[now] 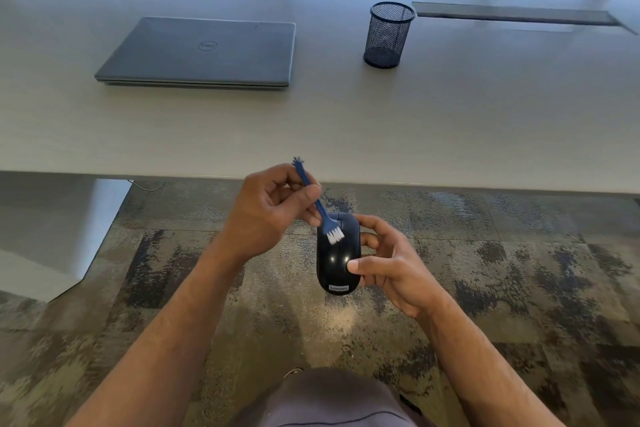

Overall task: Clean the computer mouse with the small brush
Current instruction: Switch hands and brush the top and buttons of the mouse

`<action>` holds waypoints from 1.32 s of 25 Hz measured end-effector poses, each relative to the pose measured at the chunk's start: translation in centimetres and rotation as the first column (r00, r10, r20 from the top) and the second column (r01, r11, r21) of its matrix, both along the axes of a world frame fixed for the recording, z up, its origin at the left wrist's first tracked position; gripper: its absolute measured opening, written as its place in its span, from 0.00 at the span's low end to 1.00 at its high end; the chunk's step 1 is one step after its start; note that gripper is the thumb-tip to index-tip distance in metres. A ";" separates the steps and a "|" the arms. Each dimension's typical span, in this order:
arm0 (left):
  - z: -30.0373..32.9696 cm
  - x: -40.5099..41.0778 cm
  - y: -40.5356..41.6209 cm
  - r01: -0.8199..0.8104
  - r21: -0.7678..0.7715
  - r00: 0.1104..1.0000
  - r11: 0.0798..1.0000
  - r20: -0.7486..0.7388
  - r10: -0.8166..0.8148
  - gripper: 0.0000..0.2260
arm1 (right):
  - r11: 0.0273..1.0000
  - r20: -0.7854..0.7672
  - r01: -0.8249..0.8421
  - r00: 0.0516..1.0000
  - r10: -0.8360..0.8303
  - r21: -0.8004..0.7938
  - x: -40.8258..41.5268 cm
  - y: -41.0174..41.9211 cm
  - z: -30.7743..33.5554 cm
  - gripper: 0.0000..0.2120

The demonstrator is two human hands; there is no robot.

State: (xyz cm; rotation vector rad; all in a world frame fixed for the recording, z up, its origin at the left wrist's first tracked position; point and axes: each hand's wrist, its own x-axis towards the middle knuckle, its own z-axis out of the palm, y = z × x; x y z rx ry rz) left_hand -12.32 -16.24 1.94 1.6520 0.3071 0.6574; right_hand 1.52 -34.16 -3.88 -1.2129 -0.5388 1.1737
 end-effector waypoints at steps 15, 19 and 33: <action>0.3 2.0 -0.4 -0.285 0.306 0.935 0.908 -0.119 0.333 0.02 | 1.000 0.006 -0.013 1.000 0.013 0.010 -0.1 -0.6 -0.1 0.35; 0.9 1.2 -0.8 -0.206 0.143 0.976 0.968 -0.037 0.213 0.04 | 1.000 0.011 -0.014 1.000 0.014 0.005 -0.2 -0.6 -0.1 0.35; -0.3 -0.8 -2.0 -0.092 0.210 0.993 0.973 -0.058 0.106 0.01 | 1.000 0.026 0.013 1.000 -0.012 -0.017 -0.3 -0.4 -0.2 0.32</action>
